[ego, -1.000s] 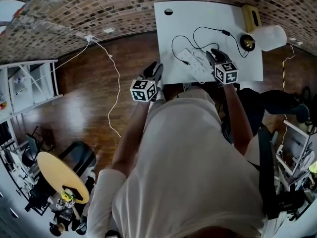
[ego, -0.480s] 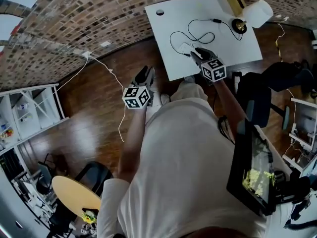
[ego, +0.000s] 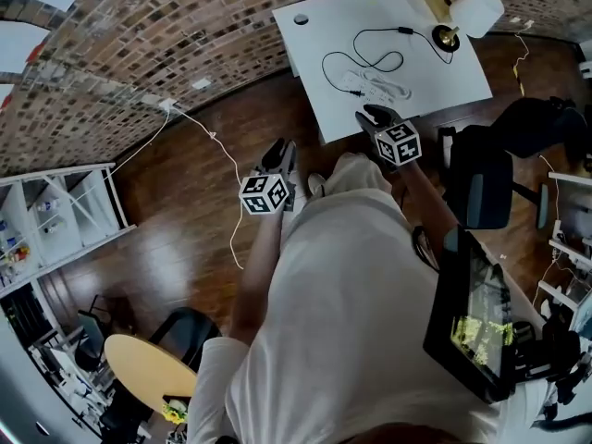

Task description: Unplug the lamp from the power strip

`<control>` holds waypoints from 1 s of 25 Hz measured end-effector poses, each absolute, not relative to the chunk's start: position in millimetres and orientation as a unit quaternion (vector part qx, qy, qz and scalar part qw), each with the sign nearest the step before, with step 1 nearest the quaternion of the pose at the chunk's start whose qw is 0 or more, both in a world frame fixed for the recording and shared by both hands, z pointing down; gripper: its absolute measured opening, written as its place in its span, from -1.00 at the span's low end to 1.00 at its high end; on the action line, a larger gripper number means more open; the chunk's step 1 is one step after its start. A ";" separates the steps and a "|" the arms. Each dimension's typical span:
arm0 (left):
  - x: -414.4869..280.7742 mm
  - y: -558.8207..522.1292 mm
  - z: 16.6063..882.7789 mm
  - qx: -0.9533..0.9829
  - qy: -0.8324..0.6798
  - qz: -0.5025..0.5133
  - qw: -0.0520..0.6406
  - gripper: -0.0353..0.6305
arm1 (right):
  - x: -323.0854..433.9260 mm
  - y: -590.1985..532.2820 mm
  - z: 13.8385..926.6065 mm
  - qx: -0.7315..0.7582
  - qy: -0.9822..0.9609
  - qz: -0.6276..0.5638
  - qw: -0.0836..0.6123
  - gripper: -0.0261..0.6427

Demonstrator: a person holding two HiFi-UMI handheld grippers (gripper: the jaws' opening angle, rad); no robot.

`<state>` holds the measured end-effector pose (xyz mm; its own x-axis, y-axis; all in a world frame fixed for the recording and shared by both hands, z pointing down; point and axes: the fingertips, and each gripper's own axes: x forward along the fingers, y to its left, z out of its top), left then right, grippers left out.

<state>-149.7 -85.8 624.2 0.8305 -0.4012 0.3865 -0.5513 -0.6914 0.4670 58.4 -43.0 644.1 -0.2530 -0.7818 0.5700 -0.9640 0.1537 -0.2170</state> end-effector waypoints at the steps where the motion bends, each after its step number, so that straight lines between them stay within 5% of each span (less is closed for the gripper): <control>1: -151.5 -83.4 625.7 0.910 -0.261 0.128 0.295 -0.55 | 56.3 -40.1 643.7 0.588 -0.742 0.276 0.165 -0.60; 25: -213.9 38.6 589.7 0.911 -0.275 0.122 0.281 -0.56 | 42.8 90.6 591.9 0.610 -0.739 0.255 0.134 -0.60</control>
